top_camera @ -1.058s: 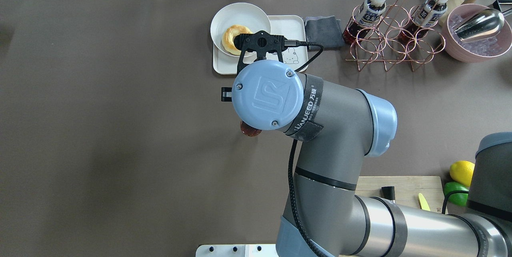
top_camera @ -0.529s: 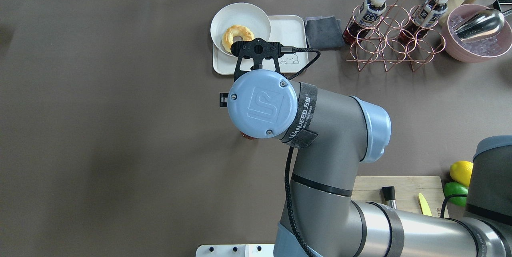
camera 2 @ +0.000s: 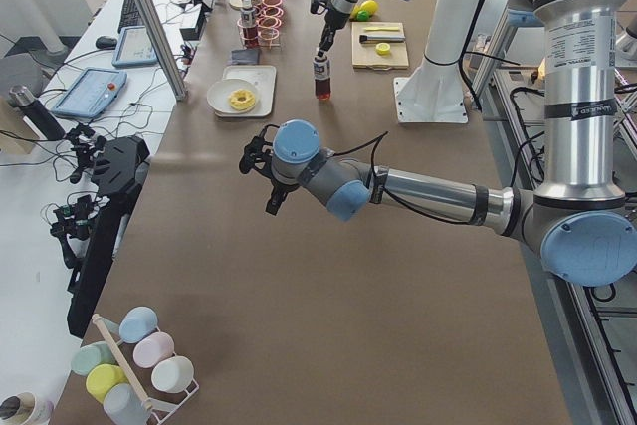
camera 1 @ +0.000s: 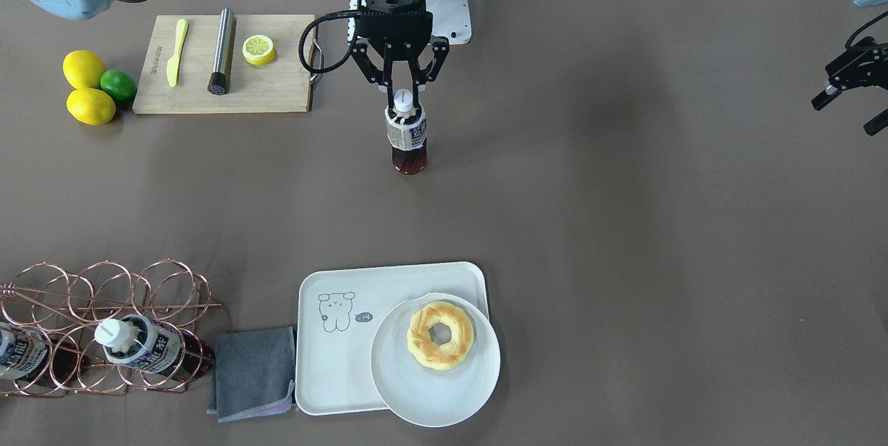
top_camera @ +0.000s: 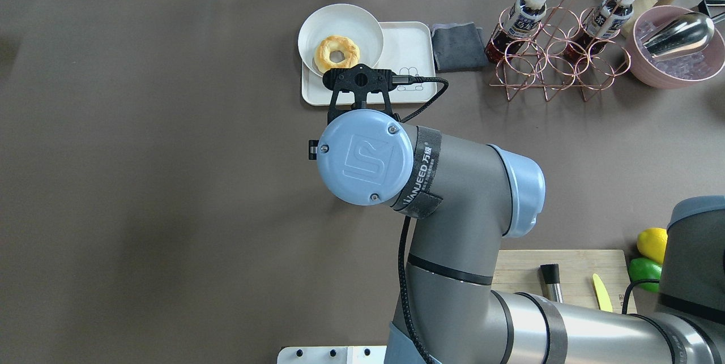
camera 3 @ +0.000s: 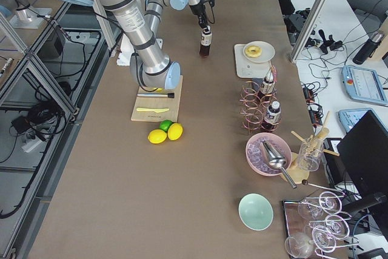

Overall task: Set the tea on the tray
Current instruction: 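Carry the bottle toward the robot and stand it on the table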

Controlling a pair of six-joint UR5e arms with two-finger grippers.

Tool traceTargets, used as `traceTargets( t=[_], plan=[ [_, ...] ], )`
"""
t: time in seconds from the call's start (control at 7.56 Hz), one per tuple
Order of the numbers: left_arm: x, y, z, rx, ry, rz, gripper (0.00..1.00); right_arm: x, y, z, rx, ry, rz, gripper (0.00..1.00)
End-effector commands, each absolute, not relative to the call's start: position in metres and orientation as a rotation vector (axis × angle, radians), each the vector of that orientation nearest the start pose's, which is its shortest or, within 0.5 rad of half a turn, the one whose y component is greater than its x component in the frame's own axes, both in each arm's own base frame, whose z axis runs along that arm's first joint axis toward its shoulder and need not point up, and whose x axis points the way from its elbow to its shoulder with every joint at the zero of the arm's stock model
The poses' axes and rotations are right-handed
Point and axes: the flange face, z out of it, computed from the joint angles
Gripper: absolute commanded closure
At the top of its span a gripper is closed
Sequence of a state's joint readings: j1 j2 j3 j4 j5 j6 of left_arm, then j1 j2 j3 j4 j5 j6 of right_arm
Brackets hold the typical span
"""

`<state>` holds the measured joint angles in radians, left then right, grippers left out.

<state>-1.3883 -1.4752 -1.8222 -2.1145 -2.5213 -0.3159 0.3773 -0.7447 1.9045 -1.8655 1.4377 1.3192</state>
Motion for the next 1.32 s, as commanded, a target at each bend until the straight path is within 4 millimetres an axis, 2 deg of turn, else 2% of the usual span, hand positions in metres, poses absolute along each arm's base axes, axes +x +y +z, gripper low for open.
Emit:
traceTargets(
  t=[0.0, 0.13, 0.4, 0.53, 0.66, 0.79, 0.93, 1.06, 1.19],
  plan=[
    [0.032, -0.462, 0.505, 0.4, 1.037, 0.212, 0.01, -0.513, -0.361, 0.078, 0.392, -0.785, 0.177, 0.57],
    [0.032, -0.462, 0.505, 0.399, 1.039, 0.213, 0.01, -0.515, -0.36, 0.08, 0.4, -0.778, 0.177, 0.01],
    [0.032, -0.462, 0.504, 0.402, 1.039, 0.214, 0.01, -0.514, -0.359, 0.075, 0.412, -0.783, 0.171, 0.0],
    [0.033, -0.465, 0.502, 0.399, 1.041, 0.202, 0.01, -0.506, -0.364, 0.071, 0.417, -0.791, 0.176, 0.0],
    [0.033, -0.469, 0.489, 0.4, 1.051, 0.175, 0.01, -0.486, -0.38, 0.068, 0.403, -0.807, 0.168, 0.0],
    [0.036, -0.474, 0.466, 0.405, 1.07, 0.143, 0.01, -0.459, -0.404, 0.069, 0.36, -0.826, 0.157, 0.0],
    [0.054, -0.474, 0.438, 0.413, 1.083, 0.141, 0.01, -0.436, -0.427, 0.076, 0.343, -0.822, 0.152, 0.0],
    [0.087, -0.465, 0.409, 0.432, 1.052, 0.114, 0.01, -0.415, -0.442, 0.1, 0.345, -0.793, 0.124, 0.0],
    [0.136, -0.467, 0.375, 0.42, 1.063, 0.073, 0.01, -0.379, -0.45, 0.131, 0.337, -0.776, 0.098, 0.0]
  ],
)
